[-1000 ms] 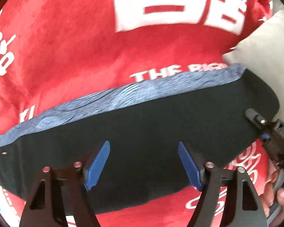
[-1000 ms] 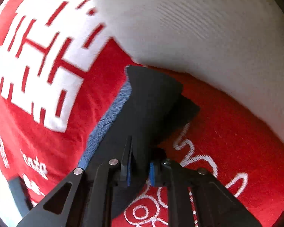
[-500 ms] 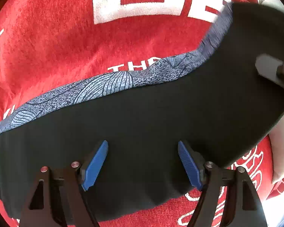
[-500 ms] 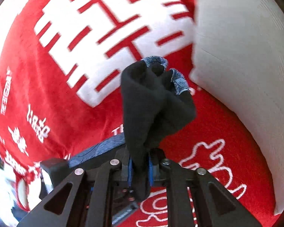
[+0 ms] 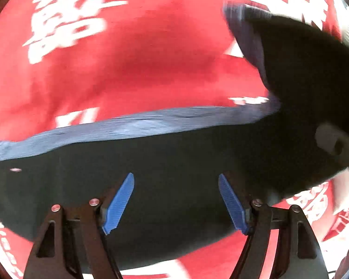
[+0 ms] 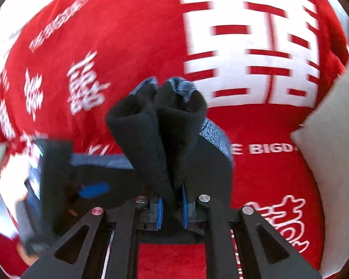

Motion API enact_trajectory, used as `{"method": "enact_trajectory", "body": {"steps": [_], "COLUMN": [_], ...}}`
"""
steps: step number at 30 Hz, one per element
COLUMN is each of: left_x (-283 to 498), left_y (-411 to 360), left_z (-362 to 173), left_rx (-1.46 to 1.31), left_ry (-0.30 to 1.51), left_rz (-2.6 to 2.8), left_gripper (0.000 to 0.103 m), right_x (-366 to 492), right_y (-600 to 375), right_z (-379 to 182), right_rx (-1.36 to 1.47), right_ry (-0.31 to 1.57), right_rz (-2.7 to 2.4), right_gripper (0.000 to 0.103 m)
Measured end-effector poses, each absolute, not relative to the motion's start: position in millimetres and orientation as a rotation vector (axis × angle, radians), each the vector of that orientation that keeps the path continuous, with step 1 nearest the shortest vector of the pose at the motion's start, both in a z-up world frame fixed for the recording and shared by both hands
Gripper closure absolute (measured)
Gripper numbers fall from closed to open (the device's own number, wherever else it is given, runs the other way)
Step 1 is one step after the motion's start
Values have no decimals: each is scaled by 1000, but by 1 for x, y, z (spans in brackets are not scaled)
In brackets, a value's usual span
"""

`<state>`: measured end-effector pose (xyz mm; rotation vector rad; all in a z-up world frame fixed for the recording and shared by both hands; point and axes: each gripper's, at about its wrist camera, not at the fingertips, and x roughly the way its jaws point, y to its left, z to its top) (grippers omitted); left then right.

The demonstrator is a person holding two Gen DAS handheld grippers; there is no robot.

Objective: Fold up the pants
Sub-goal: 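Fold the held end over onto the strip with the right tool, then open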

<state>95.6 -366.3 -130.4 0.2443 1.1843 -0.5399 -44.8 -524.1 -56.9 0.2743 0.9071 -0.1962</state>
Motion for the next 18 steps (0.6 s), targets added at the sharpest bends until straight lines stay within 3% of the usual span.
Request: {"method": "enact_trajectory", "body": {"steps": [9, 13, 15, 16, 18], "left_x": [138, 136, 132, 128, 127], "left_y": [-244, -231, -229, -232, -237], "left_z": [-149, -150, -145, -140, -134], "left_rx": [216, 215, 207, 206, 209], "left_ry": [1225, 1234, 1235, 1236, 1237], "left_rz": [-328, -347, -362, -372, -407], "left_gripper": [26, 26, 26, 26, 26], "right_x": [-1, 1, -2, -5, -13], "right_y": [-399, -358, -349, -347, -345], "right_z": [-138, -159, -158, -155, -145], "right_rx": [12, -185, -205, -191, -153], "right_ry": [1111, 1136, 1137, 1137, 1132], "right_rz": [-167, -250, -225, -200, -146], "right_gripper": [88, 80, 63, 48, 43]}}
